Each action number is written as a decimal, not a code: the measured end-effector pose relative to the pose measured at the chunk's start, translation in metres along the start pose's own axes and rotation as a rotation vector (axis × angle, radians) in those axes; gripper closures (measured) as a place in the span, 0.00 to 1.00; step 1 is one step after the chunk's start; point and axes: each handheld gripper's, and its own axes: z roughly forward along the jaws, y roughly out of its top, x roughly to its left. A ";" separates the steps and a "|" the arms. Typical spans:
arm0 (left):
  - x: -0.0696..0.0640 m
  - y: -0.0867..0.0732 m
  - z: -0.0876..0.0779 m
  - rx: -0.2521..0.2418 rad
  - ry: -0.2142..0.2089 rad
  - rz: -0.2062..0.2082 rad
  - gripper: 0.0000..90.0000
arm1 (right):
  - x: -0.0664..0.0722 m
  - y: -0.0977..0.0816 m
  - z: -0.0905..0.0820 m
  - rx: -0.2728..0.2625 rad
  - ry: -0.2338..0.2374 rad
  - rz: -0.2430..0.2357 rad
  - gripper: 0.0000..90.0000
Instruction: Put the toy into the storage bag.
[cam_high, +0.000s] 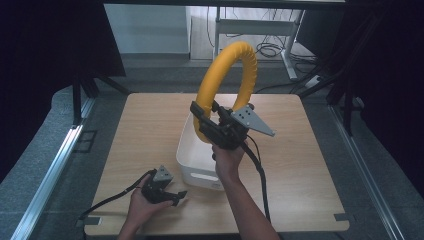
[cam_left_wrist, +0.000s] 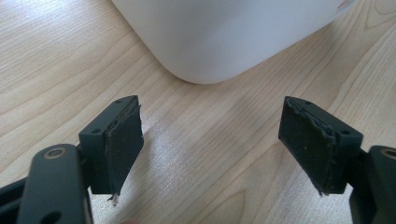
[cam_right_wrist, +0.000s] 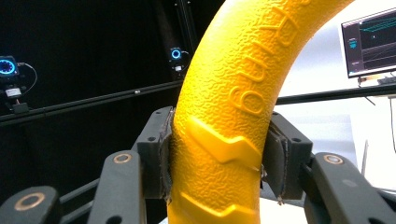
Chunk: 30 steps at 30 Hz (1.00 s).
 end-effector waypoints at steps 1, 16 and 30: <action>0.000 0.000 0.000 0.000 0.000 0.000 0.24 | 0.000 -0.001 0.001 0.000 0.000 -0.003 0.55; 0.000 0.000 0.001 0.010 0.002 0.007 0.24 | 0.004 -0.016 0.003 0.007 -0.008 0.031 0.55; 0.000 0.000 0.001 0.015 0.002 0.008 0.24 | 0.012 -0.037 0.006 0.027 -0.007 0.058 0.55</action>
